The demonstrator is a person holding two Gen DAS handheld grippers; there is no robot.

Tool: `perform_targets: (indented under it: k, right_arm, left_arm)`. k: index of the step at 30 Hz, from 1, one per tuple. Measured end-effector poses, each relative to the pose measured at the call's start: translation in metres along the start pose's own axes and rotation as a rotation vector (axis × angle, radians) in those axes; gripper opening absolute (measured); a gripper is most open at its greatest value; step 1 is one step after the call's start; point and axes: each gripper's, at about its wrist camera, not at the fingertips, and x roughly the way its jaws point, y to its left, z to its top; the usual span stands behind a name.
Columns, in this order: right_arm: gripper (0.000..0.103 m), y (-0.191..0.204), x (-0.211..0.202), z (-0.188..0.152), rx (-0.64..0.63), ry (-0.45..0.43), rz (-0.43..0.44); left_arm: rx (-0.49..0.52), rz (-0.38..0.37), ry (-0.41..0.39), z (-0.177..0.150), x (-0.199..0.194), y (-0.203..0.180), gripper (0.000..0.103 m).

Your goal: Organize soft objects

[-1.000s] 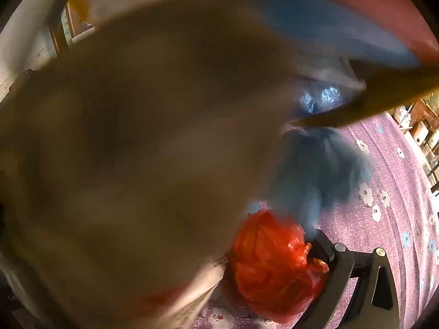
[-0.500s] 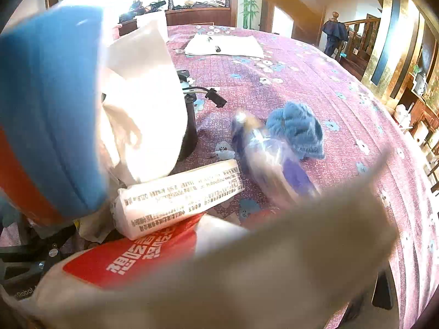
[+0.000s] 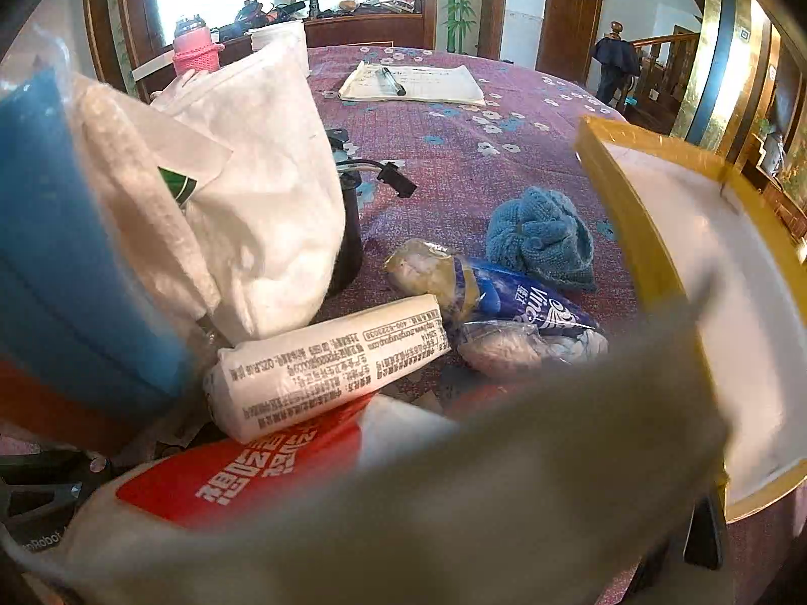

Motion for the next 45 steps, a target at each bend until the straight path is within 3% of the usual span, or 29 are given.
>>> perform_targets:
  k: [30, 36, 39, 42, 45]
  right_arm:
    - [0.102, 0.0, 0.0, 0.001, -0.013, 0.013, 0.009]
    - [0.103, 0.001, -0.016, 0.001, -0.139, 0.068, 0.192]
    - [0.103, -0.009, -0.034, -0.014, -0.146, 0.093, 0.372]
    - [0.102, -0.031, -0.056, -0.034, -0.146, 0.08, 0.489]
    - [0.102, -0.038, -0.076, -0.051, -0.176, 0.047, 0.512]
  left_arm:
    - [0.0, 0.0, 0.0, 0.0, 0.0, 0.0, 0.103]
    - [0.045, -0.029, 0.017, -0.005, -0.001, 0.004, 0.103]
    - [0.081, -0.038, 0.061, -0.01, -0.012, 0.008, 0.103]
    - [0.09, -0.126, 0.056, -0.03, -0.034, 0.018, 0.103]
    - [0.093, -0.162, 0.045, -0.049, -0.047, 0.027, 0.103]
